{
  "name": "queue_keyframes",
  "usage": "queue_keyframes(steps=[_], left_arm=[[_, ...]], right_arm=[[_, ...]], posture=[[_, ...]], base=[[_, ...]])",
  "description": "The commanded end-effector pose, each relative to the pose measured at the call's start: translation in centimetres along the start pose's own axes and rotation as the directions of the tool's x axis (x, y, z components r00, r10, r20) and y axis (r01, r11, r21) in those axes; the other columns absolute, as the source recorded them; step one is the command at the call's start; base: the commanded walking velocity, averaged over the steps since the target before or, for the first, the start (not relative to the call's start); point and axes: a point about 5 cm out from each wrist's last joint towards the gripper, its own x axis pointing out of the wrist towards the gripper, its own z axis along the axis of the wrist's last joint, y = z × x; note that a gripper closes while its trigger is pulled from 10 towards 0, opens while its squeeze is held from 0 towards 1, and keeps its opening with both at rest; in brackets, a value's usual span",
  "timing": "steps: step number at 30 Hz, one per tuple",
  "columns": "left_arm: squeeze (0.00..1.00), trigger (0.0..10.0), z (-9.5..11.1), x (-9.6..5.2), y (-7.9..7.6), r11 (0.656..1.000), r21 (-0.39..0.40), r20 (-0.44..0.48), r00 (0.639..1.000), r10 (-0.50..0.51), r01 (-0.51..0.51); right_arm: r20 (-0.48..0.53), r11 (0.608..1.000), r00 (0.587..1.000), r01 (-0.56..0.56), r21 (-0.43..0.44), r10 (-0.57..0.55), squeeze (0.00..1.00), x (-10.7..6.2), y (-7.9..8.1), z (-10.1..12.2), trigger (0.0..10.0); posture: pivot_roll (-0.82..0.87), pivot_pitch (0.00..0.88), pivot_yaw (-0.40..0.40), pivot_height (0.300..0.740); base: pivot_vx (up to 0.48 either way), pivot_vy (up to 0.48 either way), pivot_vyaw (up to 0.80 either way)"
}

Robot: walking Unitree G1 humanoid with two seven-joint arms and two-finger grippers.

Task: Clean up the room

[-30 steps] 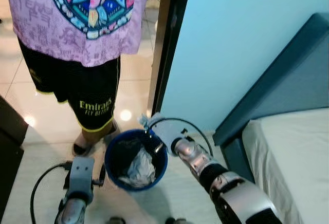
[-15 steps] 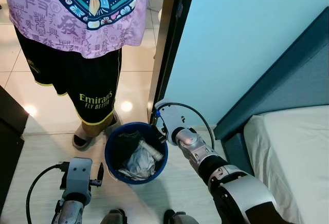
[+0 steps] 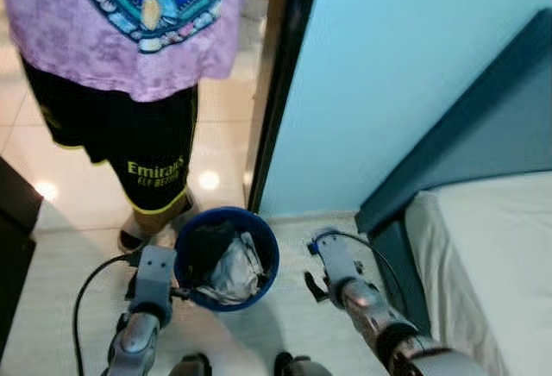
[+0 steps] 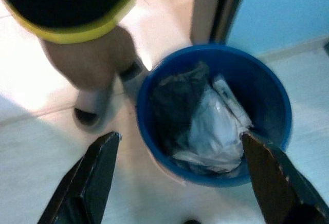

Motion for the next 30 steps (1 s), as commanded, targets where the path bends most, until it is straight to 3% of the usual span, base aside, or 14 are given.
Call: queue_keyframes(steps=[1, 2, 3, 5, 6, 7, 9, 10, 12, 20, 30], left_arm=[[0.0, 10.0, -2.4, -0.8, -0.7, 1.0, -0.015, -0.129, 0.991, -0.027, 0.025], [0.0, 10.0, -2.4, -0.8, -0.7, 1.0, -0.015, -0.129, 0.991, -0.027, 0.025], [0.0, 10.0, -3.5, -1.0, -0.8, 0.999, -0.022, -0.204, 0.978, -0.029, 0.025], [0.0, 10.0, -3.5, -1.0, -0.8, 0.999, -0.022, -0.204, 0.978, -0.029, 0.025], [0.0, 10.0, -4.8, -1.5, -0.8, 0.999, -0.046, -0.293, 0.956, -0.022, 0.009], [0.0, 10.0, -4.8, -1.5, -0.8, 0.999, -0.046, -0.293, 0.956, -0.022, 0.009], [0.0, 10.0, -8.6, -4.0, -0.9, 0.996, -0.079, -0.521, 0.853, -0.008, -0.039], [0.0, 10.0, -8.6, -4.0, -0.9, 0.996, -0.079, -0.521, 0.853, -0.008, -0.039], [0.0, 10.0, -10.1, -5.4, -1.0, 0.996, -0.08, -0.603, 0.797, -0.012, -0.045], [0.0, 10.0, -10.6, -5.9, -1.6, 0.997, -0.07, -0.621, 0.782, -0.055, 0.014], [0.0, 10.0, -11.9, -7.4, -1.2, 0.998, -0.042, -0.671, 0.739, -0.06, 0.043]], right_arm=[[-0.098, 1.0, 0.995, 0.01, 0.018, -0.008, 0.0, -0.6, 0.0, -3.1, 10.0], [-0.098, 1.0, 0.995, 0.01, 0.018, -0.008, 0.0, -0.6, 0.0, -3.1, 10.0], [-0.14, 0.999, 0.99, 0.018, 0.042, -0.012, 0.0, -1.1, 0.0, -4.8, 10.0], [-0.14, 0.999, 0.99, 0.018, 0.042, -0.012, 0.0, -1.1, 0.0, -4.8, 10.0], [-0.172, 0.997, 0.985, 0.03, 0.071, -0.017, 0.0, -1.5, 0.0, -6.0, 10.0], [-0.172, 0.997, 0.985, 0.03, 0.071, -0.017, 0.0, -1.5, 0.0, -6.0, 10.0], [-0.211, 0.991, 0.977, 0.068, 0.118, -0.042, 0.0, -2.0, -0.2, -7.5, 10.0], [-0.211, 0.991, 0.977, 0.068, 0.118, -0.042, 0.0, -2.0, -0.2, -7.5, 10.0], [-0.21, 0.988, 0.976, 0.084, 0.128, -0.056, 0.0, -2.1, -0.3, -7.6, 10.0], [-0.192, 0.973, 0.979, 0.112, 0.203, -0.073, 0.0, -1.9, -0.6, -7.1, 10.0], [-0.182, 0.975, 0.98, 0.115, 0.191, -0.08, 0.0, -1.7, -0.9, -6.4, 10.0]], posture=[[0.0, 0.179, -0.063, 0.74], [0.0, 0.179, -0.063, 0.74], [-0.02, 0.159, -0.058, 0.74], [-0.02, 0.159, -0.058, 0.74], [-0.04, 0.148, -0.053, 0.74], [-0.04, 0.148, -0.053, 0.74], [-0.1, 0.102, -0.026, 0.74], [-0.1, 0.102, -0.026, 0.74], [-0.11, 0.092, -0.018, 0.74], [-0.11, 0.072, -0.021, 0.74], [-0.1, 0.04, -0.026, 0.74]], base=[[0.0, 0.0, 0.0], [0.0, 0.0, 0.0], [0.0, 0.0, 0.0], [0.0, 0.0, 0.0], [0.0, 0.0, 0.0], [0.0, 0.0, 0.0], [-0.12, 0.0, 0.0], [-0.24, 0.0, 0.0], [-0.272, 0.0, 0.0], [-0.334, 0.0, 0.0], [-0.356, 0.0, 0.0]])
